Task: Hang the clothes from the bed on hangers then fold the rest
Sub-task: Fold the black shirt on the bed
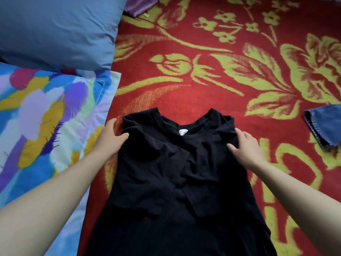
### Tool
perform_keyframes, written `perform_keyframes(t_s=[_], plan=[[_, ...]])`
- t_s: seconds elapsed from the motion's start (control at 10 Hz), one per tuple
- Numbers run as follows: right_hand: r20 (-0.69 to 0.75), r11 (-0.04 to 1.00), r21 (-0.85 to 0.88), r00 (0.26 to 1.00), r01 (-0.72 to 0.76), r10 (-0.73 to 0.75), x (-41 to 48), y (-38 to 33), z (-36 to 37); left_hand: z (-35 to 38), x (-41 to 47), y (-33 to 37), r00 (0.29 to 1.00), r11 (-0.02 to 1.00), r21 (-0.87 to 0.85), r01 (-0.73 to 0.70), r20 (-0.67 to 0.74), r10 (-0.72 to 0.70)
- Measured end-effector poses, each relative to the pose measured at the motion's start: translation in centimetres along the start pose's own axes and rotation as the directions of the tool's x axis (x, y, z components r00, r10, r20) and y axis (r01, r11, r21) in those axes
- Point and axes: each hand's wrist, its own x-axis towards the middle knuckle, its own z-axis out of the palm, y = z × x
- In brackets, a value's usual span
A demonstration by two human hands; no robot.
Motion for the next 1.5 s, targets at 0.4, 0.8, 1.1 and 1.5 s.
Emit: perform_keyframes(t_s=[0.4,0.8,1.1,1.5], plan=[[0.123,0.784,0.599,0.986,-0.164,0.112,7.1,-2.1,-1.3,2.4,5.7,2.6,0.994,0.990,-0.113,0.082,-0.062,-0.090],[-0.069,0.487,0.873,0.984,-0.021,0.166,8.6,-1.4,-5.9,-2.7,8.4,7.2,0.988,0.965,-0.214,-0.151,-0.017,0.151],[0.047,0.505,0.862,0.999,-0.047,0.013,5.3,1.5,-7.2,-6.1,5.3,4.9,0.963,0.931,-0.299,-0.211,0.102,0.251],[-0.123,0.838,0.451,0.951,0.308,-0.284,-10.3,7.2,-2.7,-7.0,-8.0,-12.9,0.796,0.613,0.507,-0.606,0.382,0.470]])
